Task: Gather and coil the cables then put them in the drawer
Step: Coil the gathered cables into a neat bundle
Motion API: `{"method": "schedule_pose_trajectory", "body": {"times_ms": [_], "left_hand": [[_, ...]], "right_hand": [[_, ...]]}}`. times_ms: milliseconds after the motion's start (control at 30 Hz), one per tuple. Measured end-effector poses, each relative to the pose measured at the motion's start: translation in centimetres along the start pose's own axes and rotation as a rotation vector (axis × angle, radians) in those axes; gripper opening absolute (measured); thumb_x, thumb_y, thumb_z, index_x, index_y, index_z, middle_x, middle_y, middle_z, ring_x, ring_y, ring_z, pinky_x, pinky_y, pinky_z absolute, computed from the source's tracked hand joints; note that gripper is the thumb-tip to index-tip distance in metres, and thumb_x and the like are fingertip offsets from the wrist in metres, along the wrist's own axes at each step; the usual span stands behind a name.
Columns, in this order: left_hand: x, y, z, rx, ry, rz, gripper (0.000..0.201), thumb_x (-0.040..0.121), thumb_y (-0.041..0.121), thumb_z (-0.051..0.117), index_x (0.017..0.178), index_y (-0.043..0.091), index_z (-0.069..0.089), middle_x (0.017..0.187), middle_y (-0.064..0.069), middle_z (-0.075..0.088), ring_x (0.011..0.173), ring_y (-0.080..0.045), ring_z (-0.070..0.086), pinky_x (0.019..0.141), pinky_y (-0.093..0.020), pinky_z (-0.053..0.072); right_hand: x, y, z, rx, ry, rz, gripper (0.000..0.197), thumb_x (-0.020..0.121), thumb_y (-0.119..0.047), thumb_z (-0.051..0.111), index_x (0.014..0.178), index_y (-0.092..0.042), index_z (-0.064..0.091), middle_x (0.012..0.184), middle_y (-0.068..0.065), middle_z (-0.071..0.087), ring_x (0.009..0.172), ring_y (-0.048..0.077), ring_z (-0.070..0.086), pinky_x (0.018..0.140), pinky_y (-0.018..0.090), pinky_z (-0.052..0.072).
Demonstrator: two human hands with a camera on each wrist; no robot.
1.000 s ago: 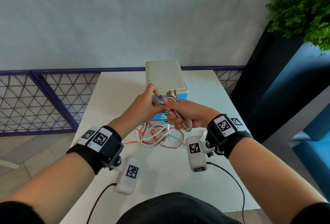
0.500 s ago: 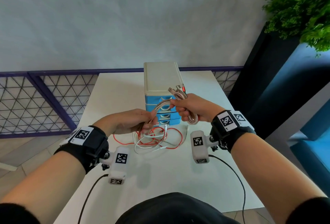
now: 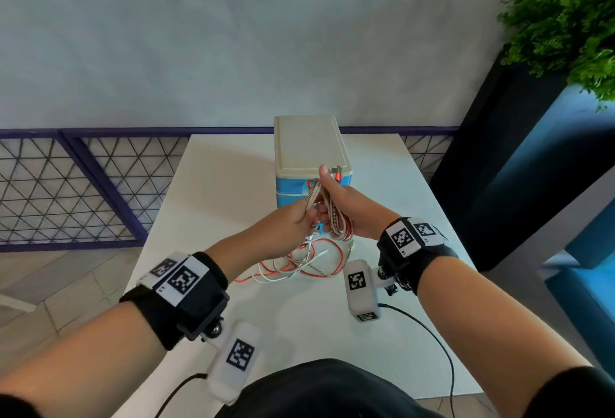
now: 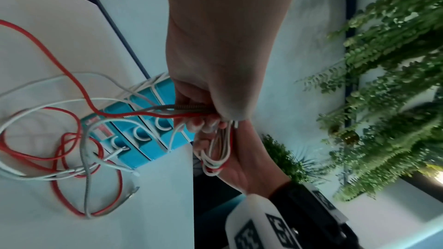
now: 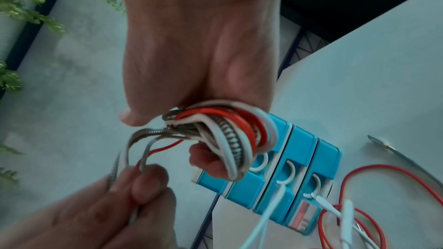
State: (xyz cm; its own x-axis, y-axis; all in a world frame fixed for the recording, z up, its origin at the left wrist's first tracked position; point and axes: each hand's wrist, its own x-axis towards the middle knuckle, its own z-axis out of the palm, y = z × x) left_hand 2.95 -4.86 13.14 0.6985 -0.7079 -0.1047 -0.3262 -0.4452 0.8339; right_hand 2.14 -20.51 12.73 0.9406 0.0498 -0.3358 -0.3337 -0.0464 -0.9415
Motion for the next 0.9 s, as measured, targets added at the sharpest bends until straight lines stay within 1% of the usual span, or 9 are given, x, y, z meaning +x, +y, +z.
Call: {"method": "schedule_pose_trajectory", "body": {"times_ms": [67,200,300,433,533,633,733,833,900], "left_hand": [[0.3,0.6,0.1,0.099,0.013,0.011,0.019,0.102,0.024,0.029,0.092,0.021,0.044,0.076,0.008,0.052,0.067,-0.005,0.046,0.059,-0.010,0.038],[1.1,1.2,0.1,0.340,-0.053,-0.042,0.026,0.099,0.023,0.031,0.117,0.010,0.043,0.099,-0.010,0.060,0.080,-0.023,0.056,0.070,-0.034,0.045],[1.4,2.4,0.3,0.585,-0.089,-0.066,0.028,0.097,0.012,0.034,0.120,0.000,0.045,0.096,-0.011,0.052,0.073,-0.024,0.055,0.061,-0.031,0.042],[1.6,3.1,0.4,0.789,-0.138,-0.044,0.024,0.093,0.001,0.039,0.105,-0.003,0.059,0.075,-0.008,0.051,0.060,-0.017,0.048,0.050,-0.024,0.029],[1.7,3.0,0.6,0.806,-0.119,-0.058,0.020,0.090,0.000,0.041,0.100,-0.003,0.057,0.062,-0.001,0.040,0.052,-0.013,0.038,0.046,-0.026,0.025],[1.8,3.1,0.7,0.673,-0.068,-0.063,0.022,0.094,0.013,0.039,0.102,-0.004,0.052,0.068,-0.007,0.048,0.057,-0.020,0.047,0.047,-0.029,0.031],[1.6,3.3,-0.1,0.413,-0.103,-0.092,0.031,0.097,0.029,0.037,0.100,0.003,0.054,0.067,-0.006,0.066,0.058,-0.017,0.060,0.056,-0.027,0.042],[1.2,3.2,-0.7,0.328,-0.103,-0.102,0.037,0.098,0.035,0.034,0.085,0.010,0.057,0.050,0.004,0.064,0.050,-0.002,0.058,0.056,-0.016,0.037],[0.9,3.0,-0.6,0.302,-0.084,-0.082,0.039,0.100,0.033,0.032,0.075,0.013,0.054,0.050,0.002,0.063,0.048,-0.002,0.054,0.059,-0.021,0.038]], "right_hand": [[-0.1,0.1,0.3,0.093,-0.062,0.028,0.069,0.086,-0.073,0.035,0.074,-0.009,0.059,0.061,0.003,0.055,0.052,0.013,0.054,0.058,0.026,0.045],[-0.4,-0.1,0.8,0.207,-0.118,0.072,0.061,0.075,-0.074,0.052,0.070,-0.014,0.062,0.059,0.003,0.053,0.053,0.015,0.050,0.056,0.025,0.042],[-0.4,-0.4,0.9,0.192,-0.090,0.085,0.051,0.070,-0.062,0.069,0.085,-0.014,0.060,0.067,0.004,0.054,0.058,0.015,0.054,0.058,0.026,0.044],[-0.7,-0.7,0.9,0.232,-0.084,0.070,0.021,0.091,-0.023,0.063,0.073,-0.010,0.062,0.064,0.005,0.061,0.056,0.015,0.061,0.055,0.026,0.049],[-0.3,-0.4,1.1,0.173,0.046,0.047,0.020,0.089,-0.020,0.062,0.072,-0.010,0.059,0.062,0.006,0.055,0.052,0.015,0.056,0.049,0.023,0.046],[0.3,-0.4,1.2,0.102,0.185,0.003,0.024,0.090,-0.032,0.060,0.074,-0.014,0.059,0.062,0.003,0.052,0.050,0.013,0.052,0.045,0.021,0.041],[0.6,-0.5,1.1,0.126,0.252,-0.036,0.035,0.091,-0.043,0.058,0.069,-0.016,0.058,0.058,-0.001,0.054,0.054,0.013,0.053,0.052,0.024,0.043],[0.8,-0.6,0.7,0.211,0.315,-0.066,0.038,0.093,-0.039,0.057,0.066,-0.013,0.055,0.056,-0.001,0.057,0.055,0.015,0.056,0.060,0.028,0.046],[0.9,-1.0,0.9,0.258,0.332,-0.091,0.033,0.095,-0.035,0.057,0.071,-0.012,0.054,0.060,0.001,0.058,0.058,0.016,0.060,0.059,0.027,0.050]]}}
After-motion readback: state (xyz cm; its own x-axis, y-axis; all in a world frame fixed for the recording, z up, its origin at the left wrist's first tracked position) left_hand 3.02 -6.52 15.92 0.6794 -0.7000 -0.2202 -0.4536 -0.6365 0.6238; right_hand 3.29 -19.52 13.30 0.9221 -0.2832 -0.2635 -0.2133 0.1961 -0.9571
